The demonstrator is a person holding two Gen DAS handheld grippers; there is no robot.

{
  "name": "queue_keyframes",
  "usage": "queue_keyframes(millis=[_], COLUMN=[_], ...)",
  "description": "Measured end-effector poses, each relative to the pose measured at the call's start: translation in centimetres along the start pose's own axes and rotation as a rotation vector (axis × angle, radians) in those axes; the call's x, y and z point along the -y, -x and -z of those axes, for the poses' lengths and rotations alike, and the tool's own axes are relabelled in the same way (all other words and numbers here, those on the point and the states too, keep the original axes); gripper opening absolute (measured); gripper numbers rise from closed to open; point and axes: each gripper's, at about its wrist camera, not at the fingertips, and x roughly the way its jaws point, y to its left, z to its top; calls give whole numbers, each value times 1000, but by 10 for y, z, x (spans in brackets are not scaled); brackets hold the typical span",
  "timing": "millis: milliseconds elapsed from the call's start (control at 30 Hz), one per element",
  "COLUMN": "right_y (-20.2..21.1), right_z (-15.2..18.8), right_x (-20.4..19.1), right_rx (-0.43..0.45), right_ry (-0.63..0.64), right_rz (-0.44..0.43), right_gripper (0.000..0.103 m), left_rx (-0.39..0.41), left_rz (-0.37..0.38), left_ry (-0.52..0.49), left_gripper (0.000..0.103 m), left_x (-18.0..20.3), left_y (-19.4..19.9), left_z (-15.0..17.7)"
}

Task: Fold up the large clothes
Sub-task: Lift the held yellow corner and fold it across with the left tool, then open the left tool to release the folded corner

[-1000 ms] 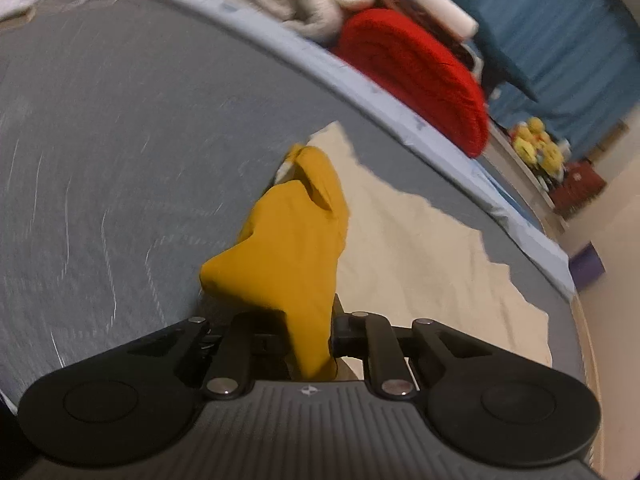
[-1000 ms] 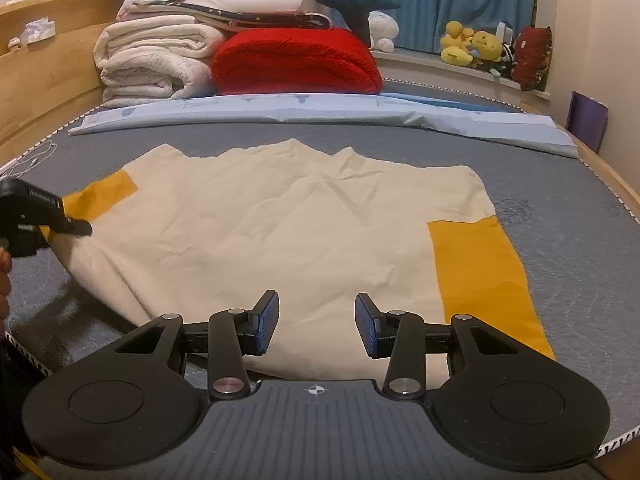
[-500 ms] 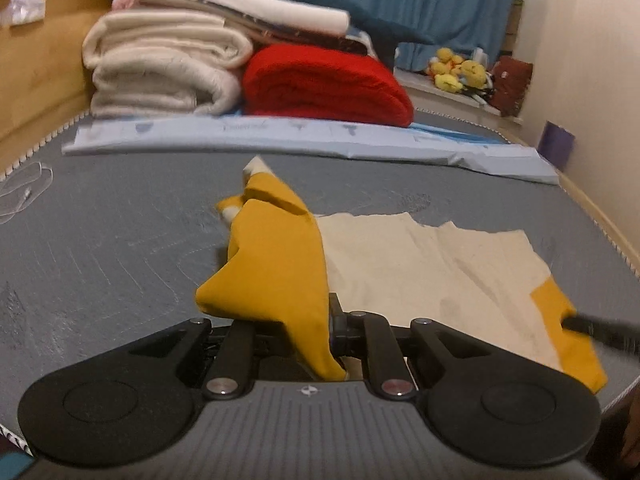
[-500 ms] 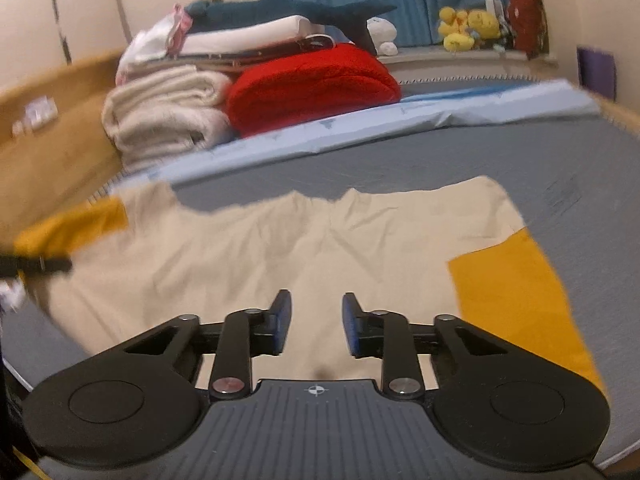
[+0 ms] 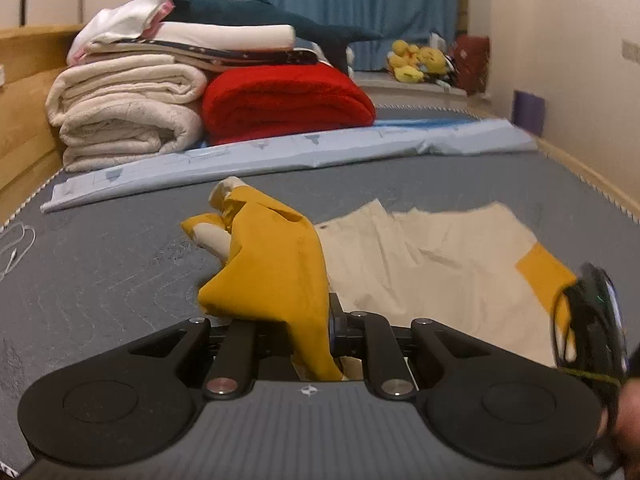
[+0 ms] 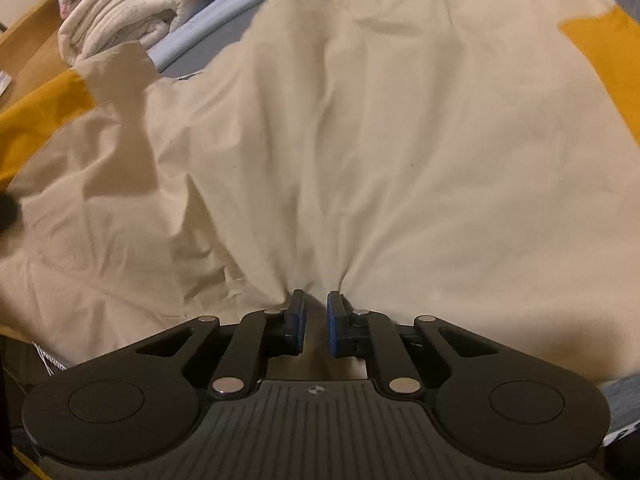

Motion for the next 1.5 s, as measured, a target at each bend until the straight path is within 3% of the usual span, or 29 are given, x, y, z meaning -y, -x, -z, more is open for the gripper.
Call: queue_keyframes(millis=[133, 200, 333, 433, 600, 700, 800, 867, 933, 967, 1000, 1067, 1100, 1200, 1267, 1367, 1433, 1500], right_y=[47, 77, 138, 188, 271, 290, 281, 272, 259, 249, 241, 221, 213, 185, 169, 157, 148, 138], right_z=[0, 0, -2, -6, -39, -54, -66, -74, -83, -86, -89, -94, -98, -100, -96, -85, -80, -78], right_x=[-6, -3, 26, 65, 130, 166, 193, 205, 211, 213, 217, 227, 230, 242, 253, 262, 253, 243], right_rx=[194, 302, 477, 581, 764, 808, 762, 706, 621, 562, 503, 387, 357, 256, 205, 123, 75, 25], right_ry=[129, 213, 324, 309, 305, 320, 253, 169, 120, 93, 58, -25, -50, -131, -186, -243, -221, -153], right_rz=[43, 60, 97, 120, 224, 306, 324, 251, 149, 89, 27, -78, -86, 22, 61, 68, 57, 115], right_gripper=[13, 13, 15, 22, 22, 22, 22, 23, 49, 55, 66, 73, 74, 74, 74, 73, 73, 73], left_rx=[-3, 5, 46, 81, 144, 201, 229, 215, 169, 122, 45, -72, -73, -46, -59, -56, -63, -82], left_rz=[-6, -14, -21, -4, 58, 126, 212, 291, 372, 418, 479, 570, 584, 617, 615, 539, 478, 407], left_ry=[125, 134, 80, 26, -89, -172, -255, -315, -381, -409, -441, -499, -527, -513, -453, -375, -318, -270], left_gripper=[16, 16, 16, 15, 14, 14, 13, 13, 14, 19, 36, 54, 56, 69, 69, 69, 69, 69], left_x=[-8, 1, 34, 68, 139, 184, 231, 265, 294, 307, 319, 329, 329, 308, 286, 248, 222, 200], left_y=[0, 2, 5, 2, -11, -16, -21, -29, -39, -46, -56, -65, -63, -56, -57, -59, -65, -73], left_z=[-8, -14, -27, -37, -45, -44, -33, -21, -7, 0, 8, 19, 22, 15, 8, -2, -3, -2])
